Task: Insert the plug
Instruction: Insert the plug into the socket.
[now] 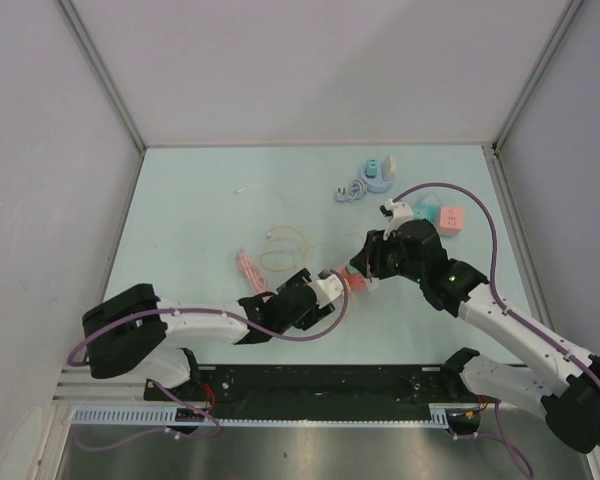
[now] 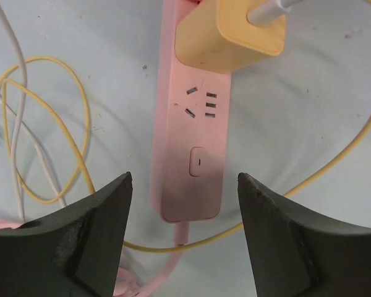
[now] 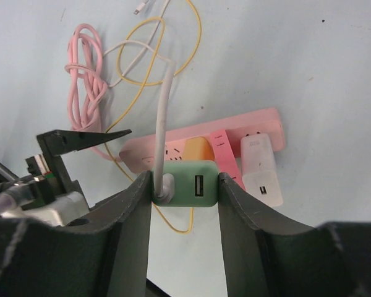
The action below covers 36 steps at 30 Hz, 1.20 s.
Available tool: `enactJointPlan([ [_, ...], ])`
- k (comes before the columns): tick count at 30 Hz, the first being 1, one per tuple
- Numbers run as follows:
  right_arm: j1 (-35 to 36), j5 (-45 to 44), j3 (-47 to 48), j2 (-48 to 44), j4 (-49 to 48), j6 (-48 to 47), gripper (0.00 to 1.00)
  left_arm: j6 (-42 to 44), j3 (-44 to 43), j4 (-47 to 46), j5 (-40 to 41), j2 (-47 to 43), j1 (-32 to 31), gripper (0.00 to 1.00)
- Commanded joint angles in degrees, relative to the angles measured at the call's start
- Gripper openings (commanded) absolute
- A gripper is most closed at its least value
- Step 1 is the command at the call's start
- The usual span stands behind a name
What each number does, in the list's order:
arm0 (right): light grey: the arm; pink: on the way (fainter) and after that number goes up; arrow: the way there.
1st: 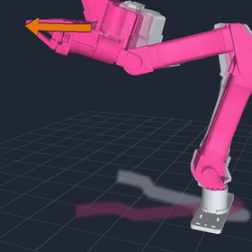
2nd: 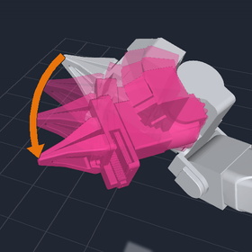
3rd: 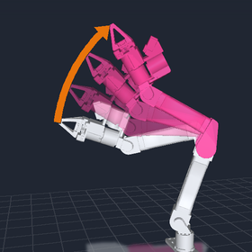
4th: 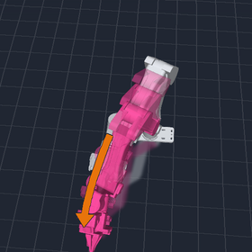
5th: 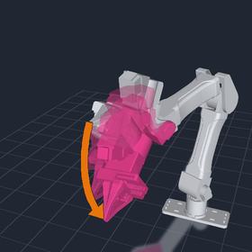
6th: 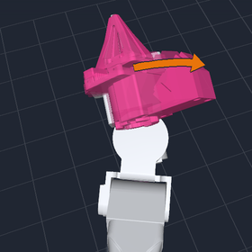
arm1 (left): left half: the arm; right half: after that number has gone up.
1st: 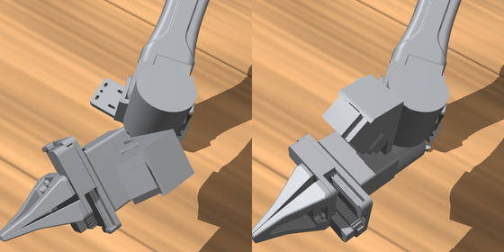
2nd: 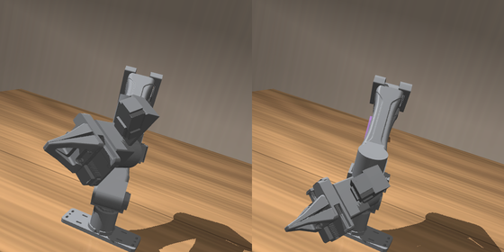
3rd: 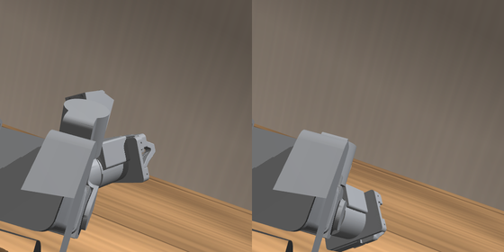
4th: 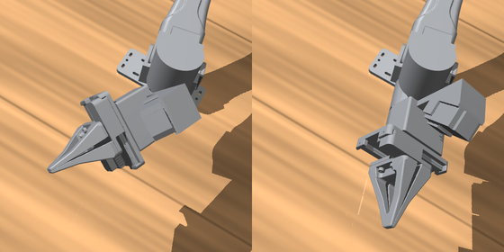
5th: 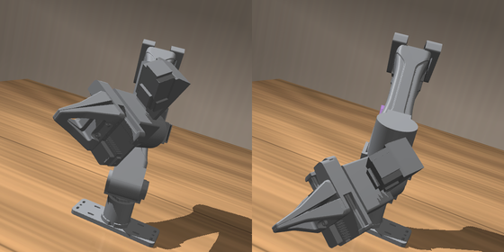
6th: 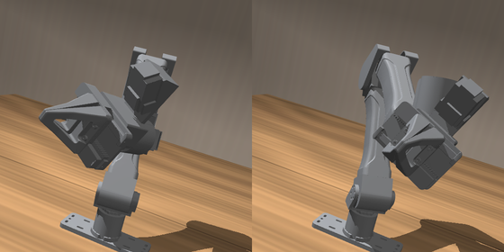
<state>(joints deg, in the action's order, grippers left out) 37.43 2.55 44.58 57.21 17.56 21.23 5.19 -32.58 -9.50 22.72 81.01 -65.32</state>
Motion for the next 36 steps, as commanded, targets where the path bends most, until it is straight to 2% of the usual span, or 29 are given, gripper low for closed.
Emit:
enactJointPlan([
  [1,-0.3,1.4,-0.4,0.3,-6.4,0.5,0.0,1.2,-2.1,0.4,1.4,2.0,0.2,0.73],
  [10,-0.4,3.8,-1.3,1.9,-9.9,-0.5,0.0,-3.3,-1.8,1.3,-2.3,5.8,0.6,0.77],
  [13,-0.3,5.1,-1.3,2.1,-11.0,-1.8,0.0,-4.8,-1.4,0.7,-6.1,7.8,3.3,0.73],
  [16,-0.3,6.7,-1.3,2.6,-12.3,-3.2,0.0,-7.1,-1.3,0.3,-12.9,8.2,8.4,0.63],
  [17,0.1,7.0,-1.4,2.8,-12.7,-3.6,0.0,-7.4,-1.6,0.3,-14.4,8.0,9.5,0.56],
  [26,3.9,8.0,-1.2,9.0,-16.9,-5.6,0.0,-8.4,-0.7,-2.6,-25.3,9.2,15.7,0.52],
  [32,7.7,4.4,-1.2,13.7,-20.1,-8.6,0.0,-10.1,-1.2,-4.7,-34.8,11.4,21.4,0.54],
  [36,9.5,0.6,-1.2,17.1,-23.2,-11.5,0.0,-10.6,-1.2,-6.0,-37.9,12.7,23.6,0.54],
])
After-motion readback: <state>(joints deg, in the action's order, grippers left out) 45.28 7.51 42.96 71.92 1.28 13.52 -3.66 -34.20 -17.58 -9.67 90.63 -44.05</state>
